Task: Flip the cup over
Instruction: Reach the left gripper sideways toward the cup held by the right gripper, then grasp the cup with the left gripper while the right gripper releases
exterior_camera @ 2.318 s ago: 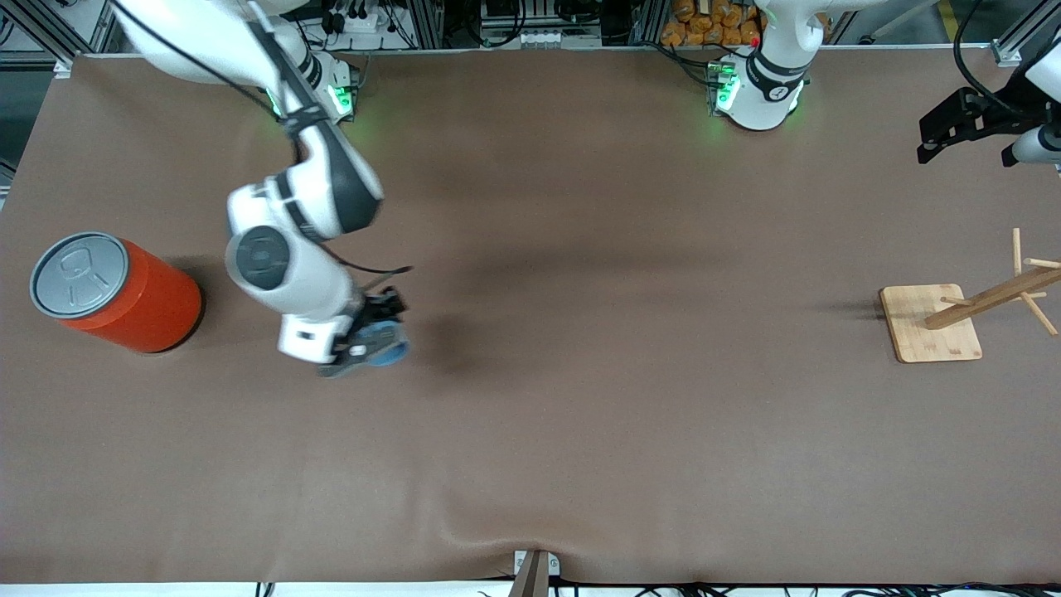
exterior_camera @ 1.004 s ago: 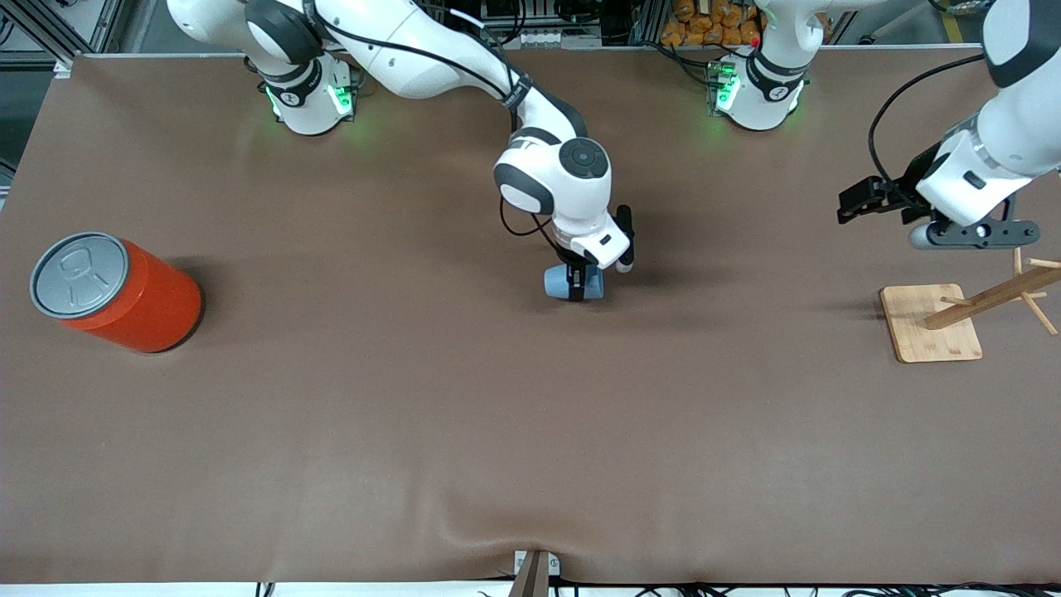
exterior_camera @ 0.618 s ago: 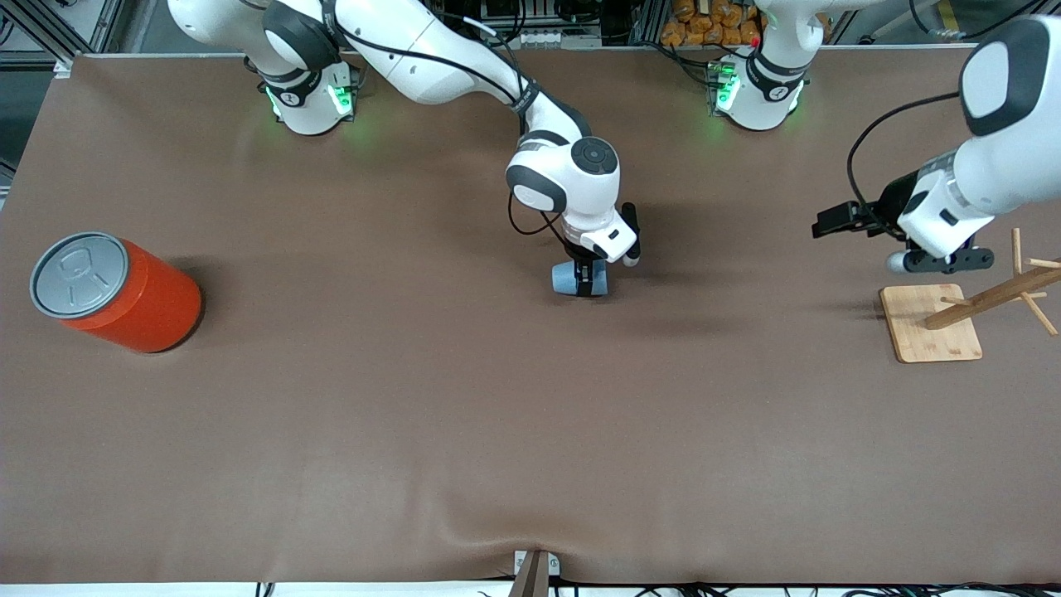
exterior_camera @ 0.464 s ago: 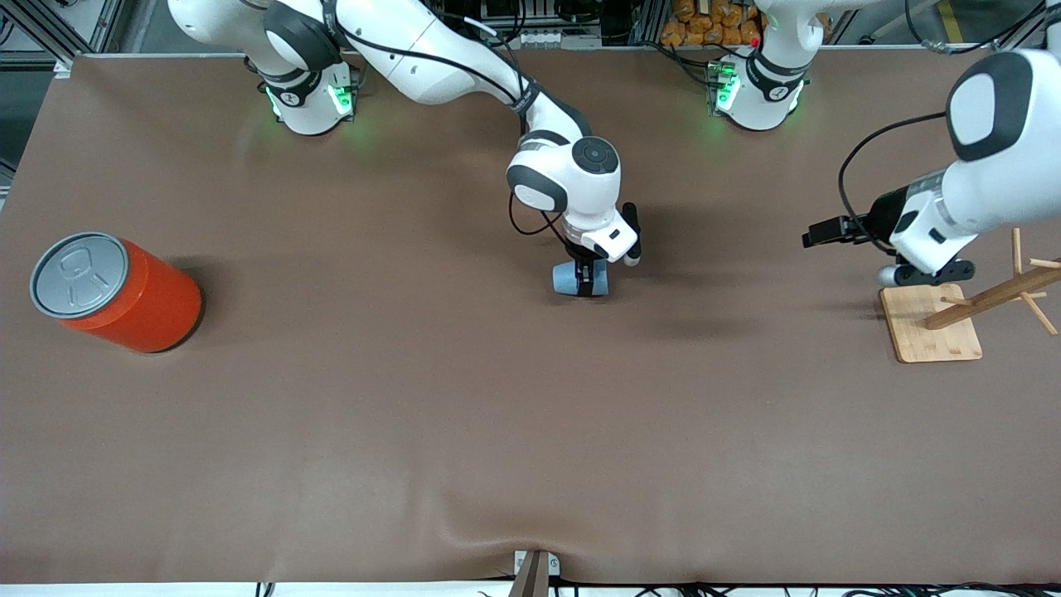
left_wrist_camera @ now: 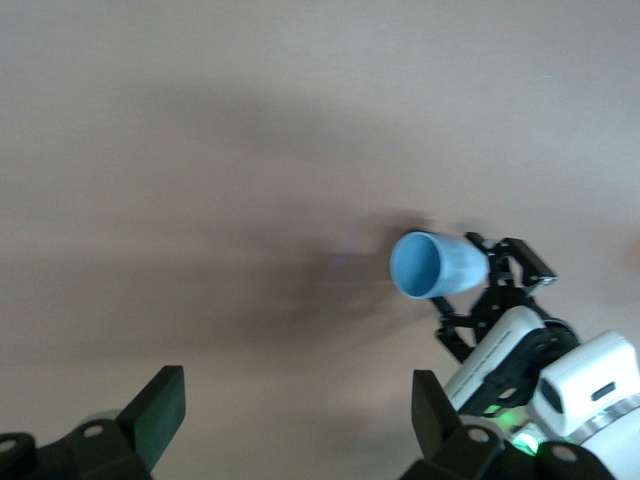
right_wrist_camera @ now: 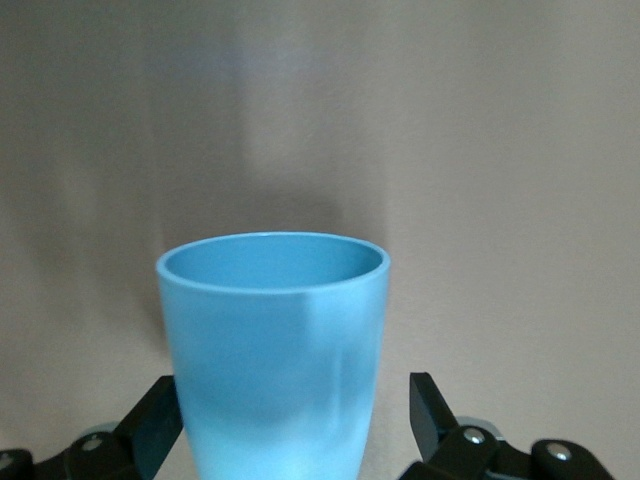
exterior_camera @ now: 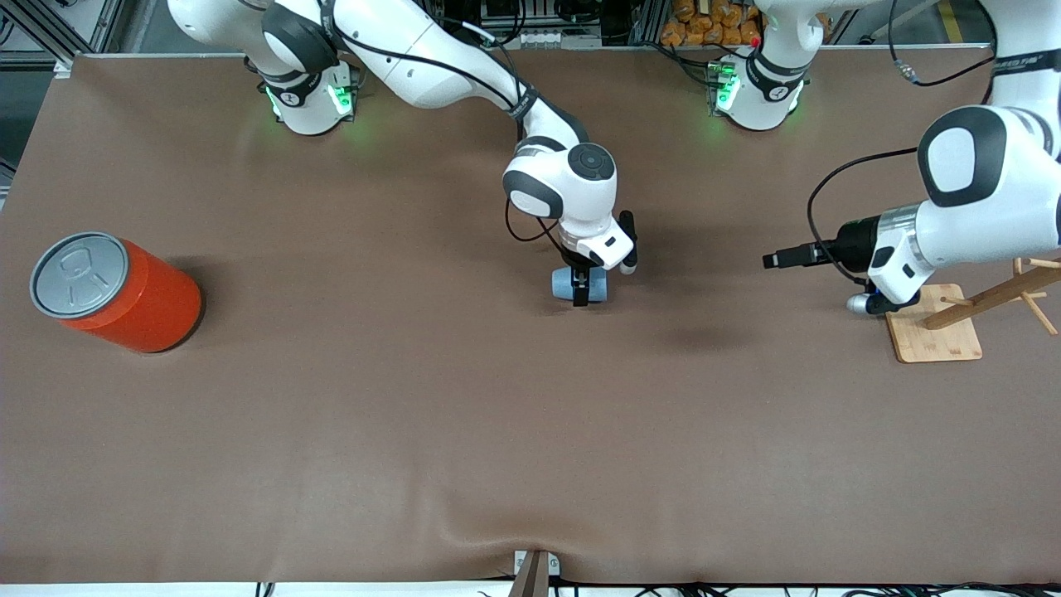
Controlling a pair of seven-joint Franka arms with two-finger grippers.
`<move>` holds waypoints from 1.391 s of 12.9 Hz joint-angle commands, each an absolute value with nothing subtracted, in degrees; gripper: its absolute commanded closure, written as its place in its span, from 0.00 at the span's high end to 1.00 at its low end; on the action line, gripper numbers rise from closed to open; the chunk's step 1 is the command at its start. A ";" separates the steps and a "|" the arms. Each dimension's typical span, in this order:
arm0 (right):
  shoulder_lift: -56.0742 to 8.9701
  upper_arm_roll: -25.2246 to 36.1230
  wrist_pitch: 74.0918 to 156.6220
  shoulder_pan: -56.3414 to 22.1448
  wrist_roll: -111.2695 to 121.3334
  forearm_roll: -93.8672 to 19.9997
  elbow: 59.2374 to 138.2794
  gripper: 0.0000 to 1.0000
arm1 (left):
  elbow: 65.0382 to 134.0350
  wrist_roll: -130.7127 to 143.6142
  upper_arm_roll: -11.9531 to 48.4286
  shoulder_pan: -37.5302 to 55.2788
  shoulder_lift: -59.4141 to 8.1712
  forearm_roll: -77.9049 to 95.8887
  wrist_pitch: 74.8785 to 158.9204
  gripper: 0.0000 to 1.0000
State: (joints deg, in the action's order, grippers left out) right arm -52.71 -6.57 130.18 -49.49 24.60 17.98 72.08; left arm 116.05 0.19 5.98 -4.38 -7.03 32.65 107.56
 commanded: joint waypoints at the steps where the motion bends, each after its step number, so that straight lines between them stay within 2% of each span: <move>1: -50.55 -7.38 126.85 -49.04 24.43 18.90 72.07 1.00 | 117.59 -9.01 6.24 -4.74 -9.48 39.43 109.51 1.00; 7: -45.71 -8.79 119.98 -48.87 24.52 18.28 71.98 1.00 | 124.18 -19.05 8.52 -2.99 -12.64 54.03 119.60 1.00; 10: -43.34 -8.79 117.61 -47.38 24.52 15.40 71.81 1.00 | 124.89 -28.01 13.17 -2.64 -15.90 67.81 124.71 1.00; 12: -39.92 -8.01 112.00 -45.89 24.17 13.10 71.37 1.00 | 123.76 -37.83 13.89 -2.46 -19.84 71.96 125.59 1.00; 13: -37.73 -7.82 110.23 -43.70 24.00 13.10 71.11 1.00 | 123.40 -41.88 13.97 -2.03 -21.52 74.59 125.60 0.93; 16: -34.02 -8.09 109.51 -33.35 24.08 12.48 70.93 1.00 | 123.49 -43.94 13.89 0.17 -22.76 76.47 125.68 0.83; 18: -32.18 -8.26 109.51 -25.00 24.08 8.99 70.93 1.00 | 123.22 -44.38 13.97 2.01 -24.16 76.55 125.68 0.82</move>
